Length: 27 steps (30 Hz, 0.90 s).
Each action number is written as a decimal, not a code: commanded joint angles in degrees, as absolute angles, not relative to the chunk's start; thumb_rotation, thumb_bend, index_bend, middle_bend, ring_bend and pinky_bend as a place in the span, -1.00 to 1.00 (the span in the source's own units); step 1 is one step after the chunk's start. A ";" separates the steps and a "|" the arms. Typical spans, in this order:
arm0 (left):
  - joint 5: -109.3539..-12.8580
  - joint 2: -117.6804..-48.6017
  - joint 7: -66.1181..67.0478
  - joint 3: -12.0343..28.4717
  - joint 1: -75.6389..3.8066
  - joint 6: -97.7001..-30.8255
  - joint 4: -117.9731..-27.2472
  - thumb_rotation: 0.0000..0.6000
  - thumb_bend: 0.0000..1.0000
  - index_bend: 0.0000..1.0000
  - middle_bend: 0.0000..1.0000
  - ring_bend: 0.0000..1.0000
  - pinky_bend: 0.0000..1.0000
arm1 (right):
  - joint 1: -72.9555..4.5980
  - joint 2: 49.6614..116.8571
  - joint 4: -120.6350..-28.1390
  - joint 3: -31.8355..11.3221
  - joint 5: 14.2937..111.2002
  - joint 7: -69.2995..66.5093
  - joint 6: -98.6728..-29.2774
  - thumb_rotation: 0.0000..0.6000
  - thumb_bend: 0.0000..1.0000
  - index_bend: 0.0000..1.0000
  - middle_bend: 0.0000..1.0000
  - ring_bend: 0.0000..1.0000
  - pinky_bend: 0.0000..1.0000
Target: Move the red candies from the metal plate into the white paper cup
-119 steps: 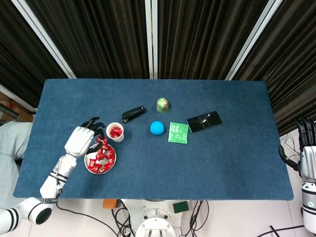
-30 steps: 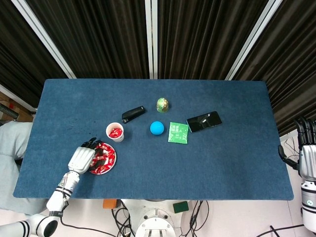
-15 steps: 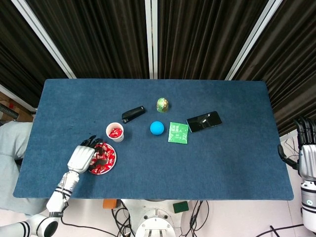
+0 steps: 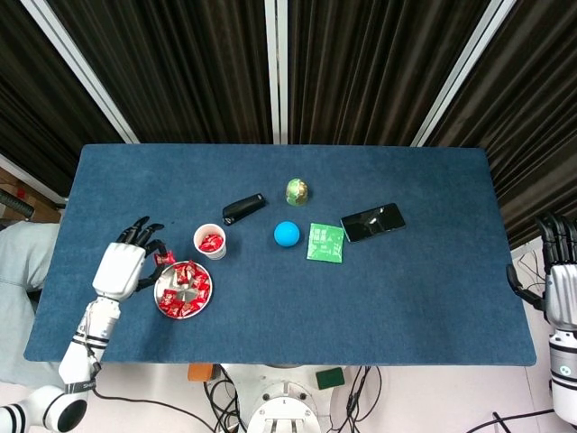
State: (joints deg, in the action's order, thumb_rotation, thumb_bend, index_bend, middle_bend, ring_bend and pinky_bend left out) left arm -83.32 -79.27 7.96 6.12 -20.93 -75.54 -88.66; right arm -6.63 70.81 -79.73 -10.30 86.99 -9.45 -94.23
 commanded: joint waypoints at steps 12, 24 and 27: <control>-78.74 -82.96 3.45 10.93 -31.56 -62.29 -83.99 1.00 -0.27 0.18 -0.58 -0.87 -0.54 | -6.36 70.64 -79.56 -10.35 86.68 -9.84 -94.37 1.00 -0.32 -1.00 -1.00 -1.00 -1.00; -76.49 -85.90 3.30 10.74 -33.87 -59.87 -79.15 1.00 -0.28 -0.21 -0.58 -0.87 -0.54 | -6.48 70.92 -78.90 -10.44 86.42 -10.34 -94.07 1.00 -0.32 -1.00 -1.00 -1.00 -1.00; -76.97 -85.83 2.90 10.51 -33.80 -60.55 -79.32 1.00 -0.29 -0.53 -0.58 -0.87 -0.54 | -6.49 70.87 -78.99 -10.44 86.43 -10.22 -94.08 1.00 -0.32 -1.00 -1.00 -1.00 -1.00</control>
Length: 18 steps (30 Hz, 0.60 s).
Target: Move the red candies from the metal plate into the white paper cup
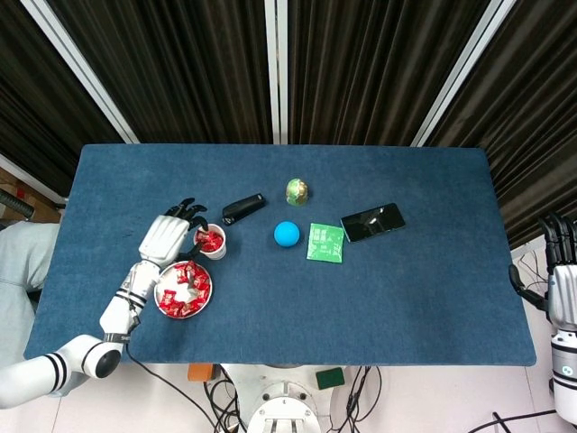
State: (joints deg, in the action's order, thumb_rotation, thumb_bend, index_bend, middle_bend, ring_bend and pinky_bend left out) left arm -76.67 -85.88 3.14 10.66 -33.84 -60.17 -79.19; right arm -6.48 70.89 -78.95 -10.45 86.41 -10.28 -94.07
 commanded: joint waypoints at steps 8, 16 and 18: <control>-78.91 -81.86 4.16 8.01 -30.72 -64.99 -84.00 1.00 -0.29 -0.45 -0.58 -0.87 -0.54 | -6.33 70.45 -79.82 -10.58 86.80 -9.75 -94.84 1.00 -0.32 -1.00 -1.00 -1.00 -1.00; -81.61 -75.49 5.62 1.58 -24.46 -69.28 -89.16 1.00 -0.29 -0.36 -0.58 -0.87 -0.54 | -6.35 70.18 -80.42 -10.56 87.14 -9.34 -95.04 1.00 -0.32 -1.00 -1.00 -1.00 -1.00; -82.89 -74.94 5.41 0.20 -23.54 -69.83 -88.91 1.00 -0.29 -0.34 -0.59 -0.87 -0.54 | -6.40 70.22 -80.64 -10.48 87.29 -9.11 -95.00 1.00 -0.32 -1.00 -1.00 -1.00 -1.00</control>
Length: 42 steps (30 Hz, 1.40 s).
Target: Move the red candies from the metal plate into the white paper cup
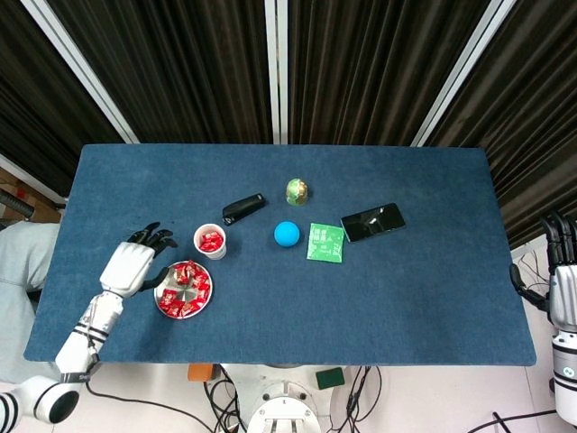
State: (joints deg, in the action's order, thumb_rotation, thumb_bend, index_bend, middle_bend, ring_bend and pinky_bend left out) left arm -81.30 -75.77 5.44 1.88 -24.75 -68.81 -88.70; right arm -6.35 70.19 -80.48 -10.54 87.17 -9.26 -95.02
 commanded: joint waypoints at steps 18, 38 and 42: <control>-86.59 -83.00 -0.80 -2.41 -22.83 -67.32 -77.00 1.00 -0.34 -0.44 -0.69 -0.91 -0.55 | -6.56 69.40 -83.61 -10.23 88.31 -6.10 -95.30 1.00 -0.32 -1.00 -1.00 -1.00 -1.00; -85.23 -86.71 1.72 -0.91 -25.17 -63.01 -70.87 1.00 -0.34 -0.44 -0.73 -0.93 -0.56 | -6.60 69.78 -83.01 -10.14 88.07 -5.90 -95.07 1.00 -0.32 -1.00 -1.00 -1.00 -1.00; -84.99 -86.64 2.30 -0.99 -25.26 -62.56 -71.08 1.00 -0.34 -0.43 -0.73 -0.93 -0.56 | -6.59 69.78 -82.95 -10.18 87.91 -6.01 -94.99 1.00 -0.32 -1.00 -1.00 -1.00 -1.00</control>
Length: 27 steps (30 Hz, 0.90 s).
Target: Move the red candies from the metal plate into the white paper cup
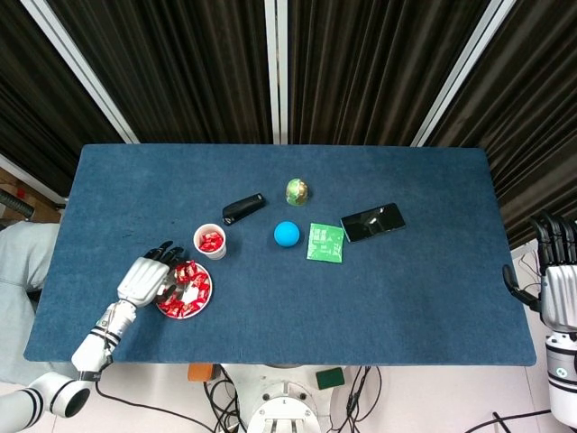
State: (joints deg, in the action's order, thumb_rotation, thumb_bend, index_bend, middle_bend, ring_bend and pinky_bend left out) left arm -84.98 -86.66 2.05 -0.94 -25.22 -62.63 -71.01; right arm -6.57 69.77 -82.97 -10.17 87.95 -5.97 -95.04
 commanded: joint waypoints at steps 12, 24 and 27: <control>-84.96 -86.93 4.01 -1.38 -25.18 -62.34 -71.08 1.00 -0.34 -0.28 -0.73 -0.93 -0.56 | -6.55 69.96 -82.70 -10.12 87.85 -6.23 -94.95 1.00 -0.32 -1.00 -1.00 -1.00 -1.00; -84.94 -87.24 4.24 -1.17 -25.32 -62.43 -70.75 1.00 -0.34 -0.11 -0.72 -0.93 -0.56 | -6.59 70.02 -82.62 -10.14 87.75 -6.22 -94.80 1.00 -0.31 -1.00 -1.00 -1.00 -1.00; -84.99 -87.36 3.83 -1.13 -25.35 -62.48 -70.68 1.00 -0.33 -0.06 -0.72 -0.93 -0.56 | -6.59 70.03 -82.57 -10.13 87.67 -6.20 -94.72 1.00 -0.31 -1.00 -1.00 -1.00 -1.00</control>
State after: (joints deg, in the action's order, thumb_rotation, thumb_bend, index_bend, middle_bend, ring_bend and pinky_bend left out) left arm -84.97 -87.32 3.91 -1.14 -25.34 -62.47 -70.70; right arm -6.59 70.03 -82.56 -10.13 87.67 -6.20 -94.72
